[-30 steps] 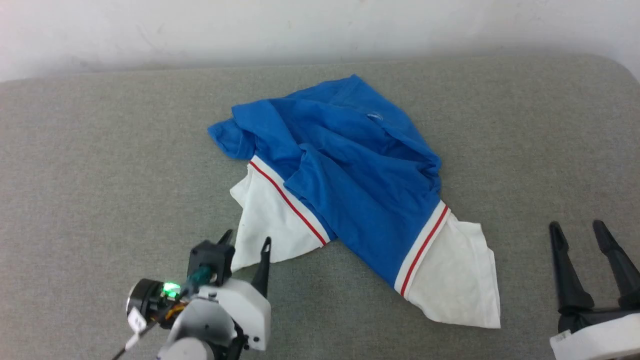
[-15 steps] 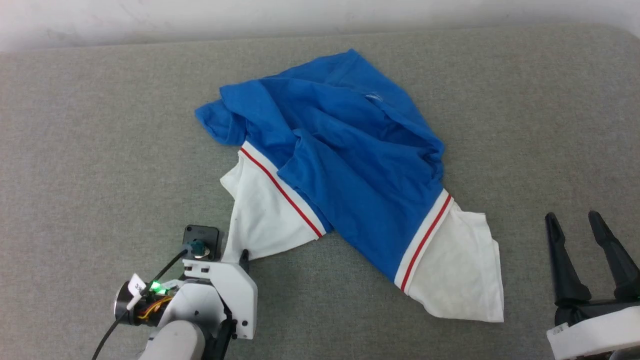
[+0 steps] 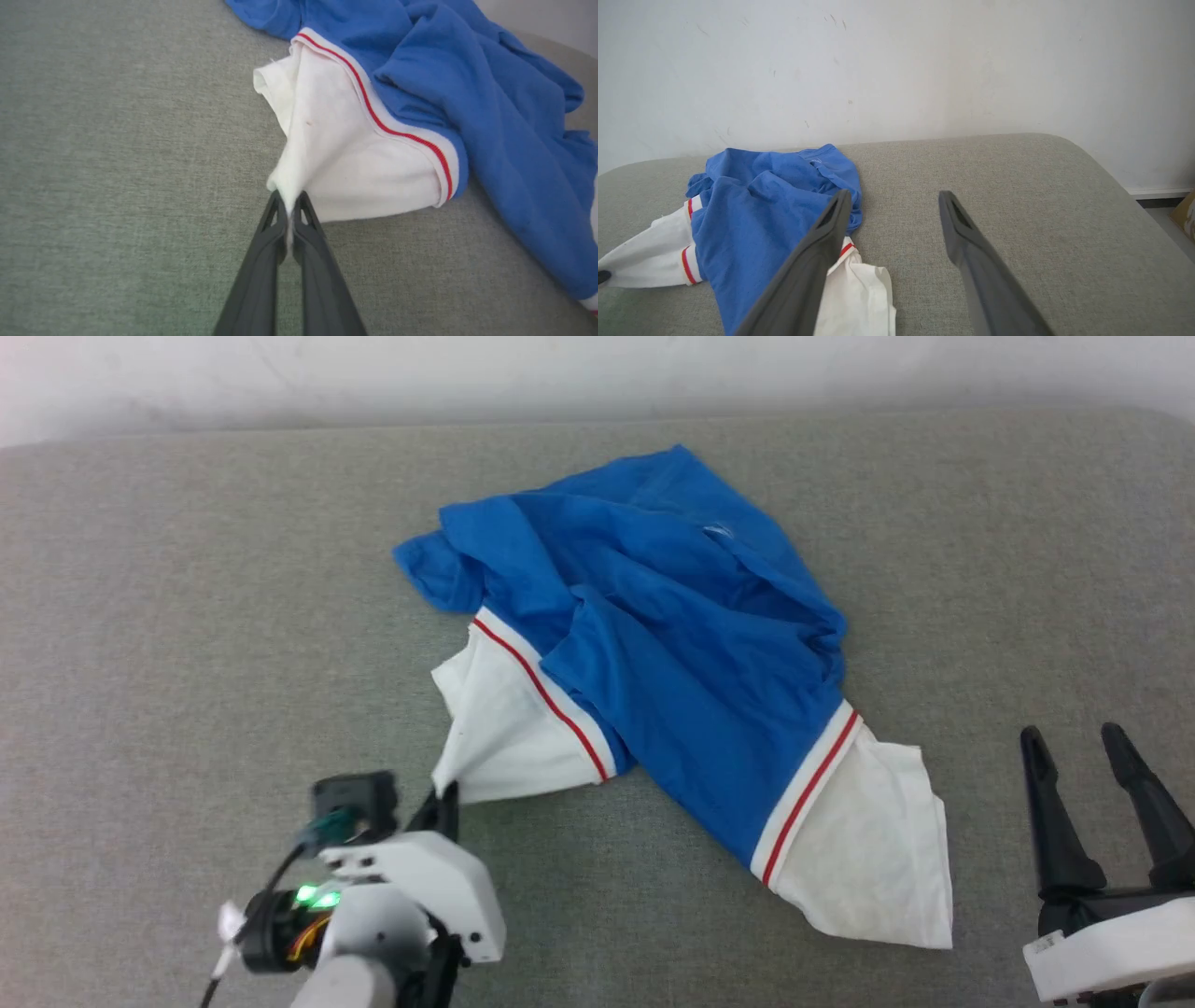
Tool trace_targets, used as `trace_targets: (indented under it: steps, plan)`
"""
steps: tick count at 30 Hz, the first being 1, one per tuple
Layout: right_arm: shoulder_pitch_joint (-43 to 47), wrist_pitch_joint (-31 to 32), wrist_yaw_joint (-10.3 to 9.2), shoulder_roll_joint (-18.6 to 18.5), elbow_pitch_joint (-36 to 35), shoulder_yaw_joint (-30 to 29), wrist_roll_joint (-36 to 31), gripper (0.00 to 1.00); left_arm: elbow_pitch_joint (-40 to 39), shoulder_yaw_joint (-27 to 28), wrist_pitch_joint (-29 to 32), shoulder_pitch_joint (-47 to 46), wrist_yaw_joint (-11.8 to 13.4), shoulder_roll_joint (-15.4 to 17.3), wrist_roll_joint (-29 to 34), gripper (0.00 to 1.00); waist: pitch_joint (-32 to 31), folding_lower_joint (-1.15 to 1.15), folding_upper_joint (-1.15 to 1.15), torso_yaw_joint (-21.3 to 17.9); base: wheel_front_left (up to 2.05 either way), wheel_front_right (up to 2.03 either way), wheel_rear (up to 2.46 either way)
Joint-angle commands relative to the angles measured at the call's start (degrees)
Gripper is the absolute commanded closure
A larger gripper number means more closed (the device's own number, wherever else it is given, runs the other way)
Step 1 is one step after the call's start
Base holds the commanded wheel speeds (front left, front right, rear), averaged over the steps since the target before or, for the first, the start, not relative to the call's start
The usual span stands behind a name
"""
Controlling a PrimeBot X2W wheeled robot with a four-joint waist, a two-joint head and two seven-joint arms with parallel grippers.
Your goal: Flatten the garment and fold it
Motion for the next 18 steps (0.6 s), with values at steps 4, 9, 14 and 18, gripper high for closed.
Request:
trace_targets:
  steps: [4, 9, 14, 18]
  plan:
    - [0.8, 2.2, -0.05, 0.2, 0.2, 0.2, 0.2, 0.00, -5.3, 5.0, -3.8, 6.4, 2.7, -0.7, -3.5, 1.00, -0.9, 0.00, 0.00, 1.4, 0.00, 0.00, 0.00]
    - [2.8, 6.2, -0.05, 0.2, 0.3, -0.7, -1.0, 0.00, -11.2, 9.9, -6.5, 14.7, 6.2, 1.0, -3.8, 1.00, -0.4, 0.00, 0.00, 2.7, 0.00, 0.00, 0.00]
    - [4.6, 12.1, -0.05, 0.2, 1.3, -0.9, -2.3, 0.00, -14.4, 12.0, -8.4, 17.1, 7.7, 1.0, -3.8, 1.00, 0.5, 0.00, 0.00, 3.8, 0.00, 0.00, 0.00]
    - [5.6, 15.8, -0.05, 0.1, 3.4, -1.6, -3.0, 0.00, -15.1, 10.6, -8.4, 16.4, 7.3, 1.0, -3.2, 1.00, 0.8, 0.00, 0.00, 4.2, 0.00, 0.00, 0.00]
